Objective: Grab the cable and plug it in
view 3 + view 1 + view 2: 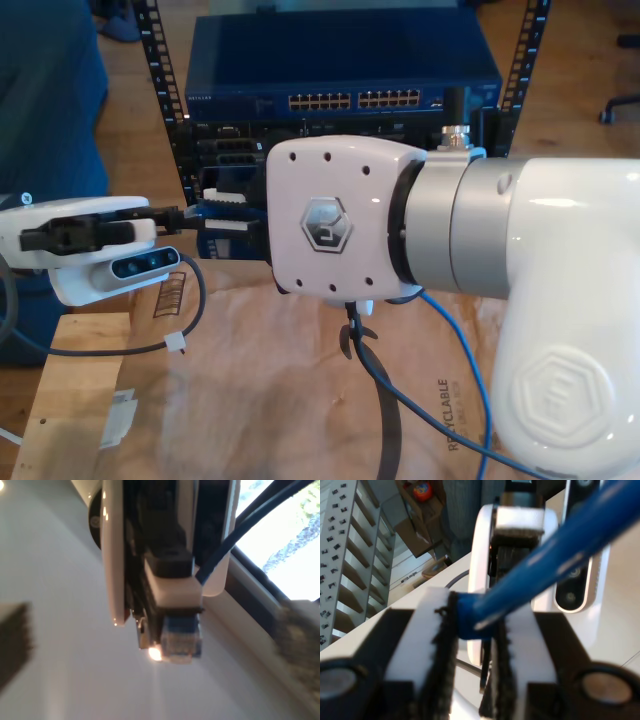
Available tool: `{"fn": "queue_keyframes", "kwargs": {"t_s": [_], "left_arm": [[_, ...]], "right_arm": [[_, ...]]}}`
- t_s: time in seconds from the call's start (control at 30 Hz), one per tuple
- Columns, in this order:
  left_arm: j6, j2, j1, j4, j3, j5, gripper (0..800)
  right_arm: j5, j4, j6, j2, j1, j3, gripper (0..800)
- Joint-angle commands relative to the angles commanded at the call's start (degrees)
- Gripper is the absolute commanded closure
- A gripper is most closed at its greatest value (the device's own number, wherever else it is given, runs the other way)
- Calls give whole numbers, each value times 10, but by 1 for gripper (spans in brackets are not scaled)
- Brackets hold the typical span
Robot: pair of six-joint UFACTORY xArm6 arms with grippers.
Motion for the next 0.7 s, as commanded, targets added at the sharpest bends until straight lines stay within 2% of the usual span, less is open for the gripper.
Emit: {"fn": "queue_keyframes", "kwargs": {"t_s": [0.13,0.23,0.33,0.4,0.47,0.6,0.7], "left_arm": [[2,-27,25,4,-16,-69,0],[2,-35,70,28,-48,-78,0],[11,-36,114,142,-99,-78,0],[39,-54,134,211,-119,-78,0],[76,-69,155,271,-123,-78,0],[164,-72,195,428,-120,-89,0],[234,-72,244,495,-101,-105,0]], "right_arm": [[-56,-1,-3,22,-9,-4,789],[-84,-6,-4,40,-24,-4,791],[-91,-11,-4,47,-63,0,789],[-98,-21,-4,57,-76,1,787],[-129,-49,-5,71,-88,4,787],[-210,-82,-5,107,-132,33,791],[-237,-91,-5,143,-152,40,792]]}}
